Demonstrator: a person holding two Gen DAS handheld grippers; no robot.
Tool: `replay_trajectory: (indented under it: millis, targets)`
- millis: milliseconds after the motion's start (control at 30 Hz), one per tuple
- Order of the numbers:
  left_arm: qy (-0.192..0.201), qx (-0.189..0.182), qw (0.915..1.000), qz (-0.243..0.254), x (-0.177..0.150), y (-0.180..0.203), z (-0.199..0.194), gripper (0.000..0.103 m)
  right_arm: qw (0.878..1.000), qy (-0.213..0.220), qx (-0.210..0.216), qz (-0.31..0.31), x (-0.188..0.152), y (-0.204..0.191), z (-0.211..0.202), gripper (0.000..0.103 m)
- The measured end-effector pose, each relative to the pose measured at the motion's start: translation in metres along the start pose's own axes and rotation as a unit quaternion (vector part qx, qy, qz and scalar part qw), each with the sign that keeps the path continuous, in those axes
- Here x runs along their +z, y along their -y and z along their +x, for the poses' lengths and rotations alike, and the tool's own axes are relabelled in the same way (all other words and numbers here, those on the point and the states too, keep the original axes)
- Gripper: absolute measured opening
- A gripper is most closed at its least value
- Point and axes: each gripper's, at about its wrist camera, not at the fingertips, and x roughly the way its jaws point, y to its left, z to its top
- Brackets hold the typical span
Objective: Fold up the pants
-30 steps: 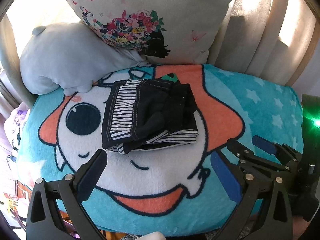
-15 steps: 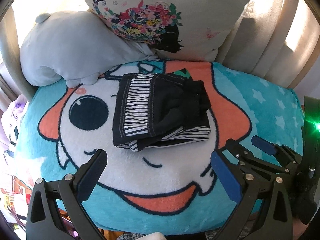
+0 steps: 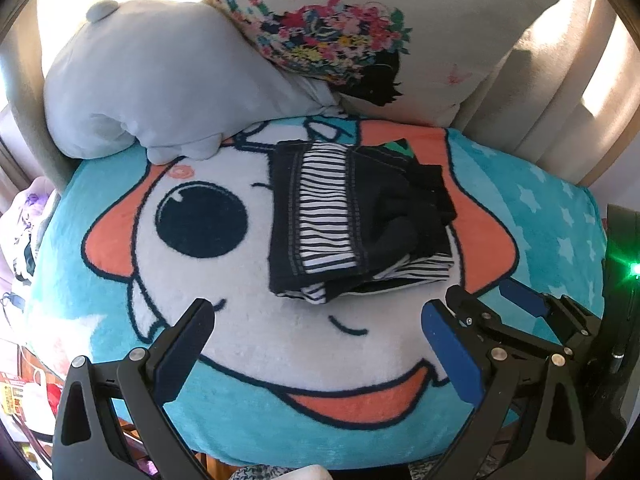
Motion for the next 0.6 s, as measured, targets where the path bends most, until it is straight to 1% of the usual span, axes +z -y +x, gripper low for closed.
replay_trajectory:
  millis: [267, 600]
  targets:
    - [-0.008, -0.011, 0.9999, 0.004, 0.006, -0.015, 0.004, 0.103, 1.000, -0.003, -0.006, 0.001, 0.001, -0.019, 0.003, 0.071]
    - [-0.013, -0.018, 0.9997, 0.011, 0.012, -0.022, 0.012, 0.103, 1.000, -0.007, -0.012, 0.006, 0.008, -0.026, 0.008, 0.071]
